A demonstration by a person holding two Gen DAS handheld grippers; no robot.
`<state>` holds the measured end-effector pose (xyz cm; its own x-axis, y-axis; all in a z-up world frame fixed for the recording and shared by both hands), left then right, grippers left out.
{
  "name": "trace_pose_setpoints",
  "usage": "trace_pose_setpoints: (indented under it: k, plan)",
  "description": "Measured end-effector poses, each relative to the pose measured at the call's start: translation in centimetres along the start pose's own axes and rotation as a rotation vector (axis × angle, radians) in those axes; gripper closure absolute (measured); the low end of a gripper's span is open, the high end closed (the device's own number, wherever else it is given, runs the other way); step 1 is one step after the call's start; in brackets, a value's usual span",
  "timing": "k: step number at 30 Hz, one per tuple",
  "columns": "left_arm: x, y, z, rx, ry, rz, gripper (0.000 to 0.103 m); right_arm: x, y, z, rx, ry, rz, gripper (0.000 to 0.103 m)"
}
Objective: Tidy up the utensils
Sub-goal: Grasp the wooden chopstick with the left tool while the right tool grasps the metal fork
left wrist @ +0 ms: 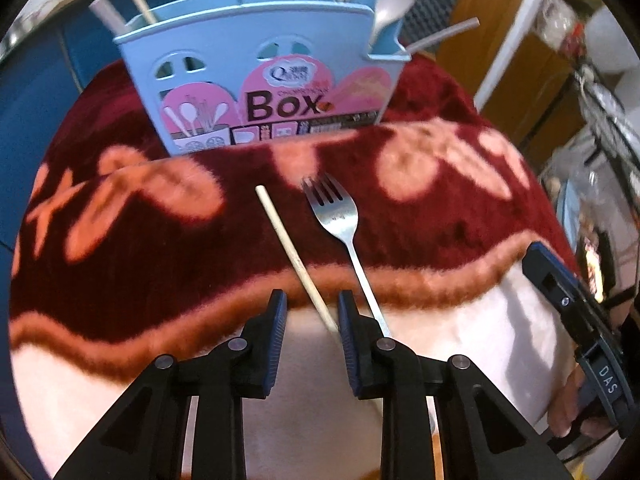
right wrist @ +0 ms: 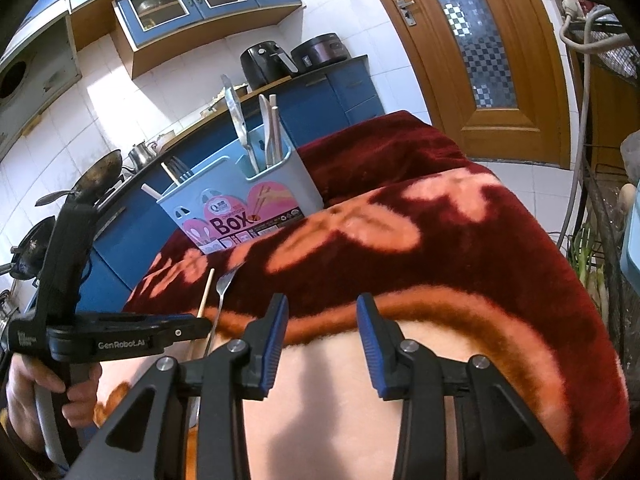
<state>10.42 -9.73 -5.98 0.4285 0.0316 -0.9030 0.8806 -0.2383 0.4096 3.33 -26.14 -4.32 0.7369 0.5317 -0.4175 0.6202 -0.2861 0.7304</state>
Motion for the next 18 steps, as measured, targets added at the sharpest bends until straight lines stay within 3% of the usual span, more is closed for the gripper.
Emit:
trace_pose_setpoints:
  k: [5, 10, 15, 18]
  plan:
    - [0.3, 0.4, -0.2, 0.004, -0.03, -0.051, 0.089, 0.1, 0.0, -0.6, -0.013, 0.0, -0.01, 0.064]
    - [0.3, 0.1, -1.7, -0.073, -0.11, -0.059, 0.099, 0.2, 0.0, -1.2, -0.028, -0.003, -0.03, 0.064]
    - [0.1, -0.6, -3.3, -0.166, -0.213, -0.038, 0.099, 0.9, 0.0, -2.2, -0.05, 0.002, -0.064, 0.064]
    - [-0.5, -1.2, -4.4, -0.205, -0.23, 0.015, 0.099, 1.8, 0.0, -2.9, -0.064, 0.011, -0.106, 0.064]
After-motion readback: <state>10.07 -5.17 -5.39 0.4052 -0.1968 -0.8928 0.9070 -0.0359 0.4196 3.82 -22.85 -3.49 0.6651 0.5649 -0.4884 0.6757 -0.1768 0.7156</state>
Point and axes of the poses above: each gripper's, at about its wrist camera, not at the fingertips, and x roughly the way its jaws point, z to its right, y to its top, the point moved 6 cm from there along x, roughly the way its jaws point, and after that the axes turned 13 degrees about y, right-handed, at the moved point
